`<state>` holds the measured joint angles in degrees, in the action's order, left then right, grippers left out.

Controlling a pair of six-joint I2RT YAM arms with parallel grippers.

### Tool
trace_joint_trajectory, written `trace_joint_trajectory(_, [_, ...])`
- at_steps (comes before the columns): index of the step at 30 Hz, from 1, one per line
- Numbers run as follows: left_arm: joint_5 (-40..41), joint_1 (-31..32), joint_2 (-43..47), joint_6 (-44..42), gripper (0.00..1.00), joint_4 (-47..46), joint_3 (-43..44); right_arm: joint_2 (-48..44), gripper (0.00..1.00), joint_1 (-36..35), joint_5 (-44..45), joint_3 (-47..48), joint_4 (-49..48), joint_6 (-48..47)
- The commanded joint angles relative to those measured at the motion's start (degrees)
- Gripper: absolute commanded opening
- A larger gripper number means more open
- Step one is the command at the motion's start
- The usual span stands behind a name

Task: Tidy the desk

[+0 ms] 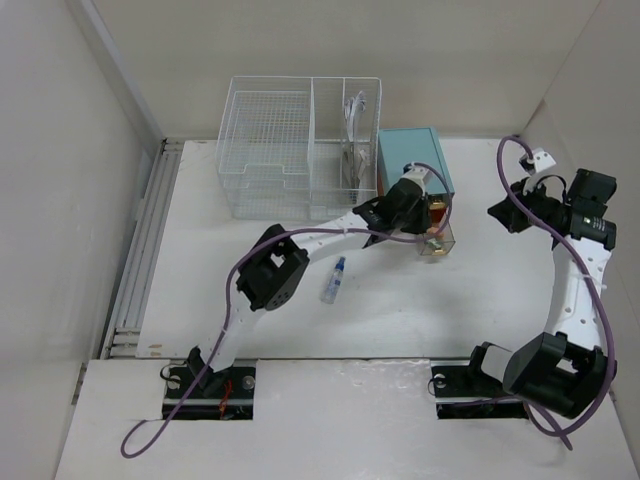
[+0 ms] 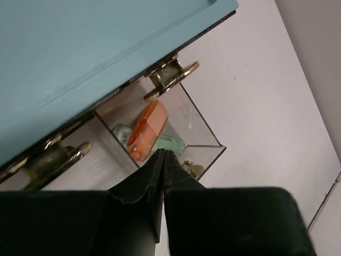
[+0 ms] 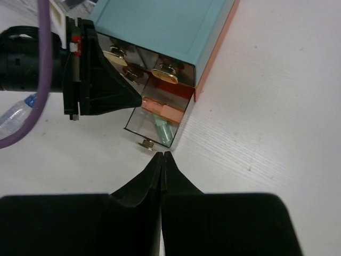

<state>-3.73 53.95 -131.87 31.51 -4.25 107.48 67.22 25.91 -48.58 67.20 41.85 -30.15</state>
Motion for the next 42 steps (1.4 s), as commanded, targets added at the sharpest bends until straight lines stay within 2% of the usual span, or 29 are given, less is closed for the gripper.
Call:
trace_joint_trajectory(1, [4.58, 2.03, 10.75, -2.67, 0.0, -1.81, -3.22, -1.2, 0.0, 0.37, -2.22, -1.19, -0.71, -1.4])
trace_joint_trajectory(3, [7.49, 4.13, 15.12, -3.9, 0.0, -0.33, -5.6, -2.79, 0.0, 0.37, -1.7, -2.86, -2.99, -2.02])
trace_joint_trajectory(5, [14.6, 5.89, 18.74, -3.91, 0.0, -0.32, -11.37, -8.57, 0.0, 0.37, 0.92, -7.15, -7.45, -2.63])
trace_joint_trajectory(6, [17.5, 6.86, 22.33, -4.43, 0.0, 0.2, -13.42, -11.21, 0.1, 0.37, 1.9, -9.43, -14.27, -1.85])
trace_joint_trajectory(9, [27.26, 10.81, 26.92, -4.44, 0.0, 1.96, -22.03, -20.71, 0.45, 0.37, 1.21, -18.92, -22.57, -1.67])
trace_joint_trajectory(10, [28.24, 12.3, 29.63, -4.44, 0.0, 1.97, -24.4, -22.12, 0.36, 0.37, 0.51, -20.77, -23.38, 0.08])
trace_joint_trajectory(11, [28.86, 12.92, 30.87, -4.44, 0.0, 1.97, -26.95, -23.0, 0.14, 0.37, -0.54, -22.53, -23.39, 2.36])
trace_joint_trajectory(12, [28.86, 13.45, 31.93, -3.83, 0.0, 1.44, -31.67, -23.01, 0.0, 0.37, -2.73, -22.55, -22.78, 3.77])
trace_joint_trajectory(15, [30.18, 14.16, 36.32, 0.03, 0.01, 2.58, -39.94, -16.63, 0.0, 0.37, -7.84, -20.11, -16.37, 3.78])
trace_joint_trajectory(16, [31.31, 14.16, 37.55, 2.83, 0.08, 2.58, -42.16, -14.33, 0.0, 0.37, -10.37, -18.78, -11.57, 3.78])
trace_joint_trajectory(17, [31.85, 14.77, 40.61, 3.99, 0.11, 2.06, -44.44, -12.4, 0.0, 0.37, -10.4, -17.38, -10.57, 1.7])
trace_joint_trajectory(18, [31.85, 14.78, 42.12, 5.22, 0.21, 2.05, -46.55, -10.81, 0.0, 0.37, -10.4, -15.71, -11.77, 7.16])
trace_joint_trajectory(21, [33.95, 15.39, 47.58, 11.98, 0.47, 3.79, -53.42, -3.43, 0.0, 0.37, -11.97, -8.96, -4.78, 7.21])
trace_joint_trajectory(23, [38.78, 16.62, 49.69, 15.59, 0.61, 6.09, -56.23, 2.63, 0.0, 0.37, -14.77, -6.04, 2.67, 5.82])
trace_joint_trajectory(25, [44.38, 17.67, 51.71, 20.33, 0.68, 10.47, -56.86, 5.63, 0.0, 0.37, -16.63, -5.15, 5.26, 4.58])
trace_joint_trajectory(27, [46.43, 18.2, 52.33, 21.67, 0.73, 12.85, -57.56, 8.18, 0.0, -1.03, -17.25, -6.11, 4.92, 5.27])
trace_joint_trajectory(31, [49.42, 18.2, 50.76, 20.53, 0.8, 15.41, -56.42, 9.33, 0.0, -4.37, -10.15, -11.29, -4.03, 15.19])
trace_joint_trajectory(37, [49.96, 16.98, 44.52, 17.27, 0.82, 18.3, -52.37, 10.39, 0.0, -12.27, 2.84, -19.82, -17.81, 32.14])
trace_joint_trajectory(42, [48.65, 15.05, 42.23, 16.66, 0.82, 18.31, -51.85, 10.39, 0.0, -12.9, 8.14, -21.41, -23.29, 37.69])
